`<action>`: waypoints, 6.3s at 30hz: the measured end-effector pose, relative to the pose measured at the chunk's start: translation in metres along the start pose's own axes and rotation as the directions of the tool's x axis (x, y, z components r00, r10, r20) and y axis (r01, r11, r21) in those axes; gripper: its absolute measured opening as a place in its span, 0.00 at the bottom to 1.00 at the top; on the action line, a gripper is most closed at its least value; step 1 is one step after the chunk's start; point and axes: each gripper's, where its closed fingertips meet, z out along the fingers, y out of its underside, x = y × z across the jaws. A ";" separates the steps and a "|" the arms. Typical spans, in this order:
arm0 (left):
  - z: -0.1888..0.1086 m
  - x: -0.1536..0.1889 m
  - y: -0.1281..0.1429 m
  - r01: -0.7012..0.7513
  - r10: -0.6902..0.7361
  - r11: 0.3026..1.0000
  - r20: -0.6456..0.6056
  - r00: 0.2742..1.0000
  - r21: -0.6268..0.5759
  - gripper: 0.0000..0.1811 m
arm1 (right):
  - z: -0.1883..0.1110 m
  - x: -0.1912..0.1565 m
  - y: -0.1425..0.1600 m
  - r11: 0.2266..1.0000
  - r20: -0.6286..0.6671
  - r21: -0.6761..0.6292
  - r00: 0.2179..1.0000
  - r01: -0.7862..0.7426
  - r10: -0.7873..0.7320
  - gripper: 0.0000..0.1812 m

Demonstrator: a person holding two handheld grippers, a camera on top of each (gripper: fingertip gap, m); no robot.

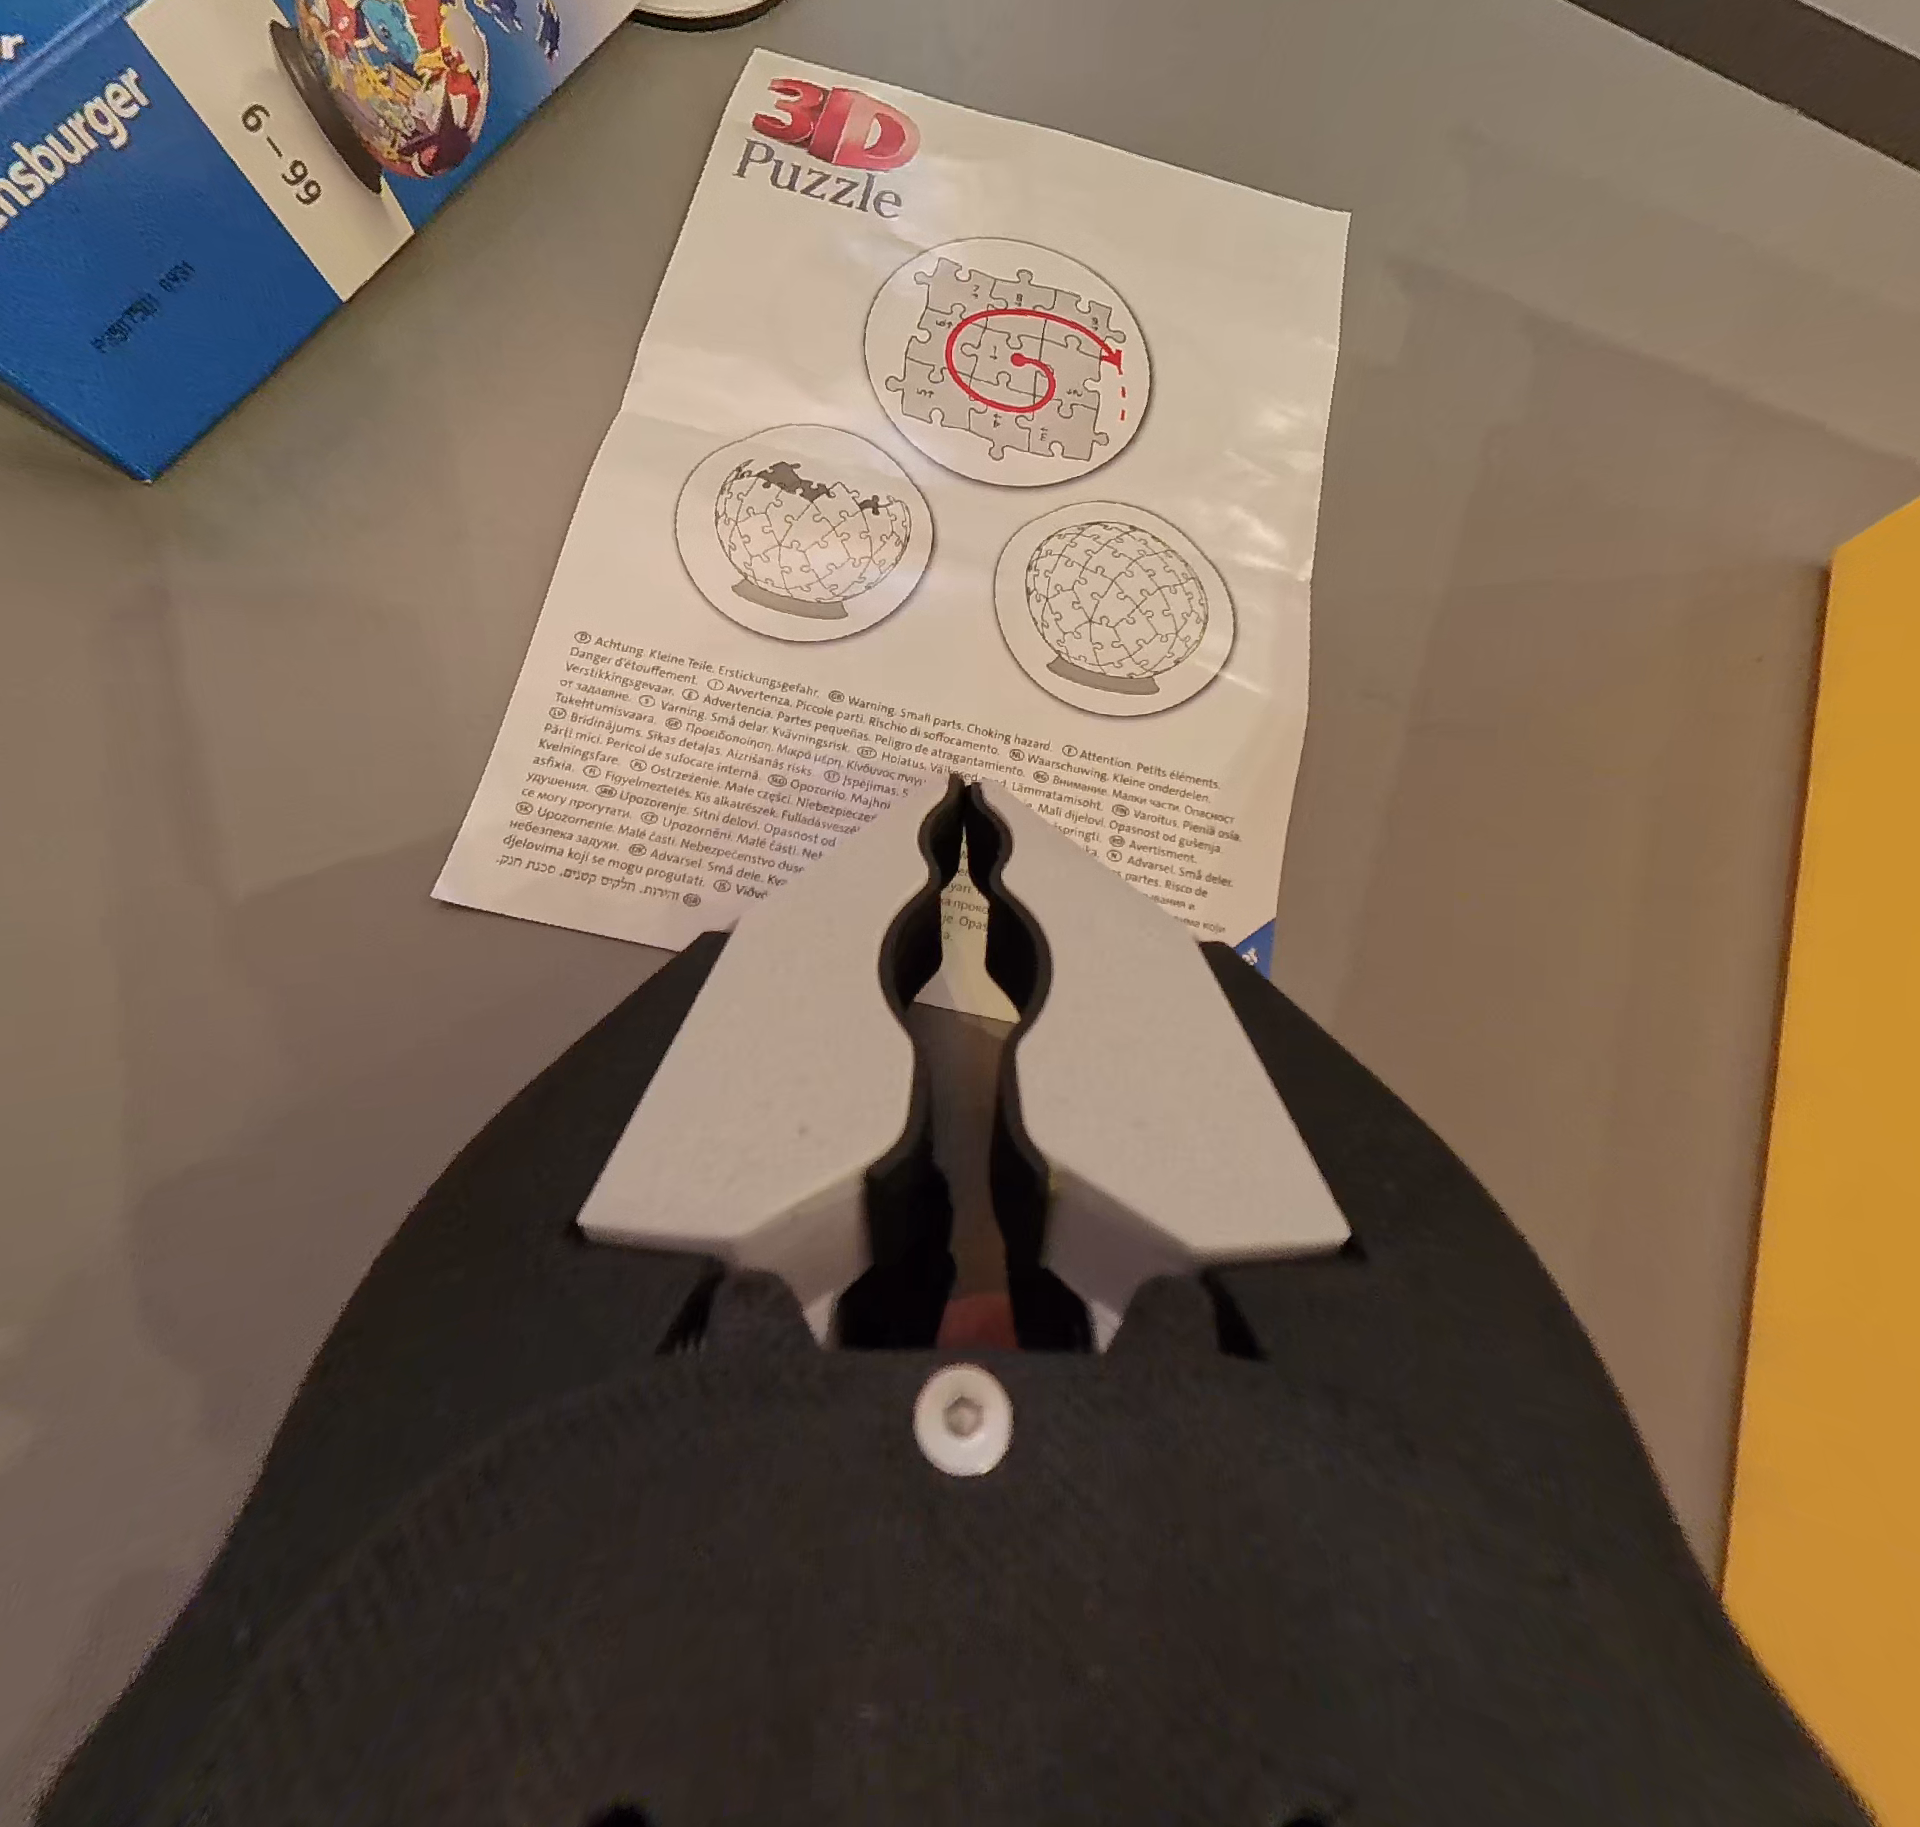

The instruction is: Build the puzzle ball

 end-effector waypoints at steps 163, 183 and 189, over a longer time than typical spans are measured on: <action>-0.182 0.370 0.204 -0.470 0.347 0.882 -0.729 0.591 0.038 0.58 | -0.079 -0.248 -0.016 0.900 0.664 0.319 0.607 0.299 -0.437 0.28; -0.164 0.377 0.202 -0.455 0.347 0.891 -0.668 0.658 0.015 0.58 | -0.076 -0.257 -0.023 0.853 0.634 0.386 0.570 0.352 -0.523 0.28; -0.164 0.376 0.197 -0.456 0.359 0.889 -0.672 0.648 0.036 0.58 | -0.078 -0.256 -0.031 0.840 0.604 0.403 0.584 0.362 -0.542 0.27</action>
